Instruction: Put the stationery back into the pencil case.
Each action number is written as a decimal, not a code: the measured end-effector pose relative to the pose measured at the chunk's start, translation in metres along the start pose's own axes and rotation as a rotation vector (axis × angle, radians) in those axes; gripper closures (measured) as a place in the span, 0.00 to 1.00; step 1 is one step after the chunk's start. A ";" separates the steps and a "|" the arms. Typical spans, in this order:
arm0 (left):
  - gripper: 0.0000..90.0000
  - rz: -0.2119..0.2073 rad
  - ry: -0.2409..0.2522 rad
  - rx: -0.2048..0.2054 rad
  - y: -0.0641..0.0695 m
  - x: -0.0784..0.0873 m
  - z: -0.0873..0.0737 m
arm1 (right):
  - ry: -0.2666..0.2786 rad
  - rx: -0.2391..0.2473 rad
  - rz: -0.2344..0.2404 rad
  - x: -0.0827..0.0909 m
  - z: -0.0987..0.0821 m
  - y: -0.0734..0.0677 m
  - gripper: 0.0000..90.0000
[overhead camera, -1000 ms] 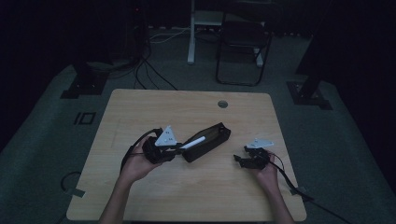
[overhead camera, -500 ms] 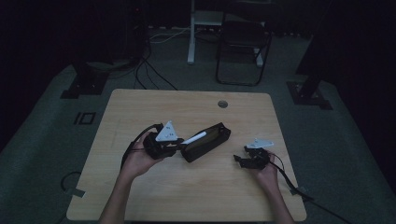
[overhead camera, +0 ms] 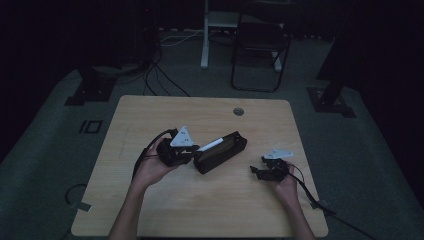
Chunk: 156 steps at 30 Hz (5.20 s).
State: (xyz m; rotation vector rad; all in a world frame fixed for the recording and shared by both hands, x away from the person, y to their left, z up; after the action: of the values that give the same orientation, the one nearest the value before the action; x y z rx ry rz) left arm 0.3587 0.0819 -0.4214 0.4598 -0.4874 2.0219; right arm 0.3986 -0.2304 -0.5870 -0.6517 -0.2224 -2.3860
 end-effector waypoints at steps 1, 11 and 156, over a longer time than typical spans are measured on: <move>0.87 0.001 -0.002 0.001 -0.001 0.000 0.000 | 0.000 0.000 0.000 0.000 0.000 0.000 0.36; 0.87 0.006 -0.005 0.013 -0.003 -0.005 0.000 | 0.000 0.001 0.001 0.000 0.000 0.000 0.36; 0.87 0.039 -0.052 0.097 -0.022 -0.099 0.002 | 0.003 0.004 0.001 0.000 0.000 0.000 0.35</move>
State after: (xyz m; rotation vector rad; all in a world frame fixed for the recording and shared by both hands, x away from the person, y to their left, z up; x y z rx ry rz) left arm 0.4236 0.0184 -0.4671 0.5669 -0.4338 2.0825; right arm 0.3982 -0.2303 -0.5871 -0.6463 -0.2252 -2.3852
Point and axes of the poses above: each handheld gripper's, and its own axes: x roughly backward along the jaws, z roughly out of its top, y roughly to its right, the point moved 5 cm from there along -x, roughly forward along the jaws, and after that the axes turned 11 degrees about y, right-handed, at the moved point
